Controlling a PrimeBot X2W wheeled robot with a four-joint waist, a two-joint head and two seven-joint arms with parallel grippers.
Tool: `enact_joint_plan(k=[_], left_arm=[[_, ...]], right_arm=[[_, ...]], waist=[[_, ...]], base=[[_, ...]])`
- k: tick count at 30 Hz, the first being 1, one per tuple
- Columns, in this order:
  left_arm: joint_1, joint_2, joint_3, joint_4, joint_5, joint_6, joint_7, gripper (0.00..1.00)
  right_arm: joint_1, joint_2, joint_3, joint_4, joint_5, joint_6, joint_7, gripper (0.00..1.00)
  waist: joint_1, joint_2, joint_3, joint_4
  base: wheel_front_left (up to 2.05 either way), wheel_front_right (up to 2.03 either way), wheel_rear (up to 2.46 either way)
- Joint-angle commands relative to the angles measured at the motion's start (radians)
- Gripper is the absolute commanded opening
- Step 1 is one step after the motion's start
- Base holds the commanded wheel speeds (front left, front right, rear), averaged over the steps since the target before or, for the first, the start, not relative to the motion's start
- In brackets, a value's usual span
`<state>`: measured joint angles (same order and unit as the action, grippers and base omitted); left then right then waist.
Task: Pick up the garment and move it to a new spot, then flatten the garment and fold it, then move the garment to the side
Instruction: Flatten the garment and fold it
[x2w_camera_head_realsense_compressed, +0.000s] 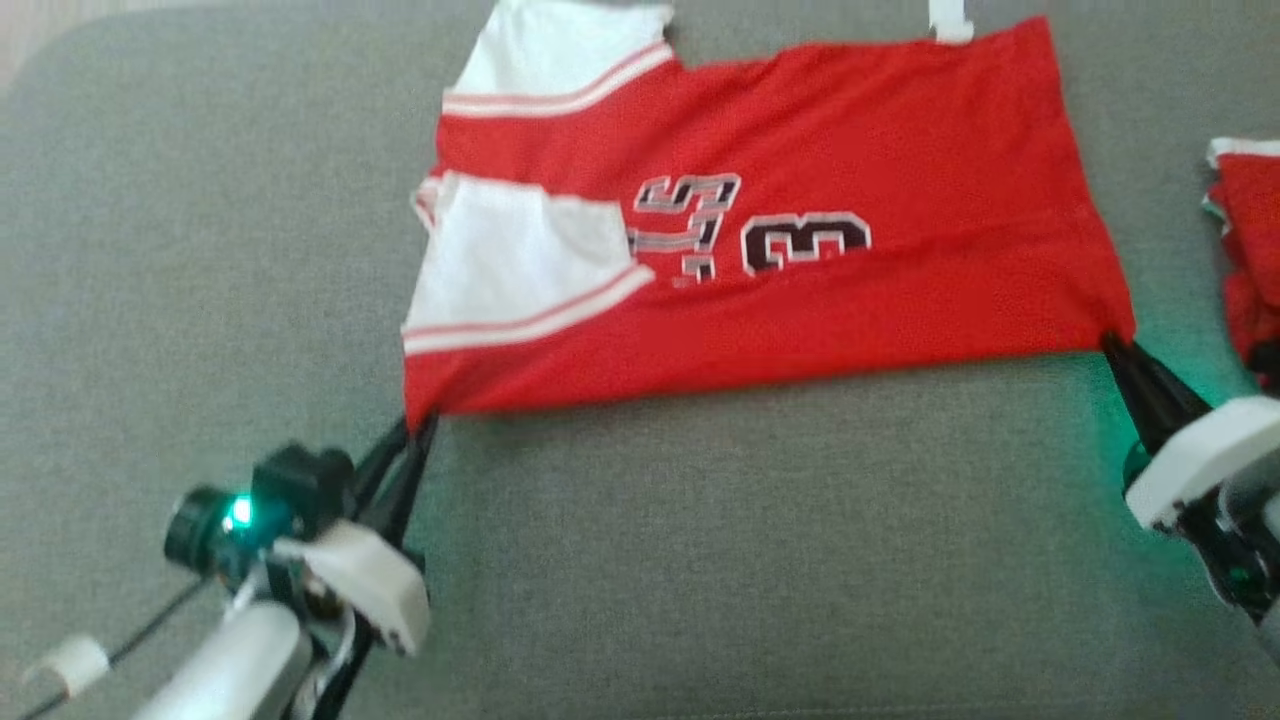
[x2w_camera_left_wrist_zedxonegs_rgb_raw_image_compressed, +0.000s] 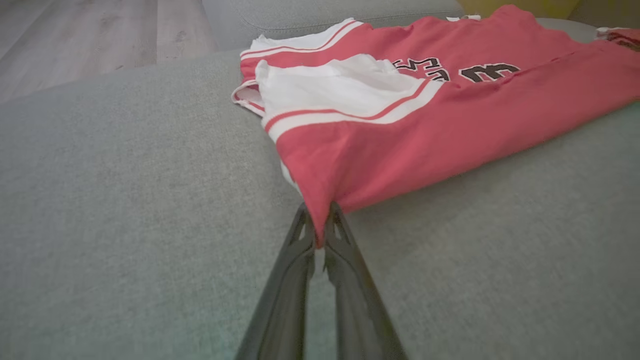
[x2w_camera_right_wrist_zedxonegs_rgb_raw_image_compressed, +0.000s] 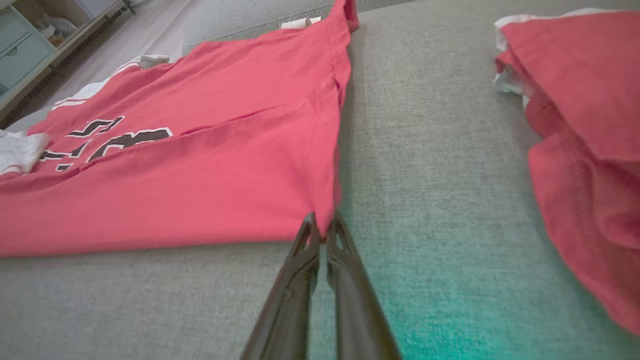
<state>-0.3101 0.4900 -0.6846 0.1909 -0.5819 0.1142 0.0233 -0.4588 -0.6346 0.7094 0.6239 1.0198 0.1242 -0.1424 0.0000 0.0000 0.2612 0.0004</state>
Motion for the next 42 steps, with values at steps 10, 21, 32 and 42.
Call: enact_joint_plan(k=[10, 21, 32, 42], left_arm=[[0.183, 0.098, -0.023, -0.19, 0.036, 0.056, -0.063, 0.0], [0.275, 0.123, -0.044, -0.274, -0.005, 0.08, -0.012, 1.0], [-0.169, 0.188, 0.052, -0.285, -0.034, -0.104, 0.144, 1.0], [-0.653, 0.125, 0.001, 0.095, -0.14, -0.237, 0.476, 1.0]], right_arm=[[0.21, -0.181, 0.042, -0.117, 0.044, 0.007, -0.043, 0.0], [0.362, -0.227, -0.051, -0.222, 0.062, 0.007, -0.046, 1.0], [0.302, -0.185, -0.128, -0.315, -0.049, 0.007, -0.013, 1.0], [0.18, -0.122, -0.126, -0.4, -0.141, 0.007, 0.066, 1.0]], waist=[[0.0, 0.0, -0.072, 0.003], [0.0, 0.0, -0.039, -0.007], [0.0, 0.0, 0.05, -0.062], [0.0, 0.0, 0.164, -0.195]], base=[[0.0, 0.0, 0.0], [0.0, 0.0, 0.0], [0.0, 0.0, 0.0], [0.0, 0.0, 0.0]])
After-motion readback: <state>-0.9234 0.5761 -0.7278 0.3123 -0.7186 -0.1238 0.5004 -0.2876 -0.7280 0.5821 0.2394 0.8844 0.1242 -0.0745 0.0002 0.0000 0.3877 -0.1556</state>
